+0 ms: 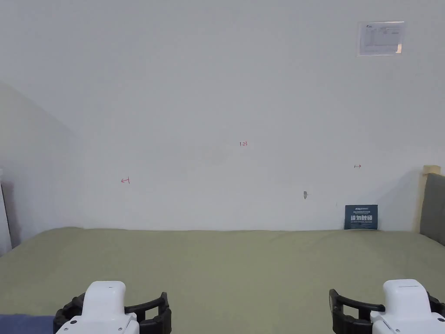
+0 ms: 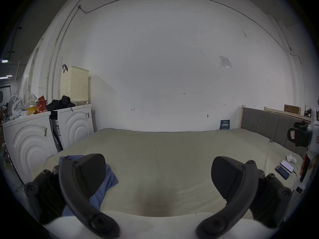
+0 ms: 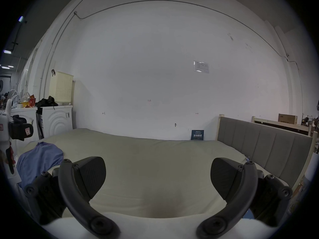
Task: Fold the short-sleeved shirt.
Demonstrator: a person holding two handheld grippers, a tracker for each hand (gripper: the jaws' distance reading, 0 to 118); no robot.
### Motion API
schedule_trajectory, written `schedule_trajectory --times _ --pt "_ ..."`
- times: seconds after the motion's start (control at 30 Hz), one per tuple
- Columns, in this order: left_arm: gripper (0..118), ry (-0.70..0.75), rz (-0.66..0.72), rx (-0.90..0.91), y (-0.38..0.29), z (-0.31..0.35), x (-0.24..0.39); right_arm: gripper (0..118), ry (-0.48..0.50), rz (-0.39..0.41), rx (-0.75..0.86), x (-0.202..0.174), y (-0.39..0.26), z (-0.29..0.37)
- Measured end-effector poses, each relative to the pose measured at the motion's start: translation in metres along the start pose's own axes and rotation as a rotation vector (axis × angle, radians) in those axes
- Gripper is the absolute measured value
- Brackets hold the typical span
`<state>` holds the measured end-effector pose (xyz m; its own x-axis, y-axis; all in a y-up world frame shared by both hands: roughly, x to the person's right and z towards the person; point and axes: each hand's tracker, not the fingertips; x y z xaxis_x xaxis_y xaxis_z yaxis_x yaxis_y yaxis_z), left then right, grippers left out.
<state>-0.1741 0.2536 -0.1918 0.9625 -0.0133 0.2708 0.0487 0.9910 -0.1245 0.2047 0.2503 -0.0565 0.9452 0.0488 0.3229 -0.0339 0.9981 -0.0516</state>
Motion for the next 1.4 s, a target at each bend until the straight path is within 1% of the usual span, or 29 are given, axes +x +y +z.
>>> schedule_trajectory --times 0.2,0.53,0.77,1.4 --pt "118 -0.001 -0.005 0.003 -0.0008 0.0006 0.0001 118 0.000 -0.001 0.001 -0.0010 -0.0003 0.0004" --pt "118 0.000 -0.003 0.002 -0.0050 0.0018 -0.0014 118 0.000 0.021 -0.010 -0.0050 -0.0020 0.0032" --pt "118 0.002 -0.002 -0.010 -0.0066 -0.0009 -0.0016 118 0.007 0.002 -0.001 -0.0049 -0.0031 0.0060" --pt "118 0.003 0.005 -0.016 -0.0073 0.0013 -0.0027 118 -0.011 0.008 -0.006 -0.0076 -0.0021 0.0051"
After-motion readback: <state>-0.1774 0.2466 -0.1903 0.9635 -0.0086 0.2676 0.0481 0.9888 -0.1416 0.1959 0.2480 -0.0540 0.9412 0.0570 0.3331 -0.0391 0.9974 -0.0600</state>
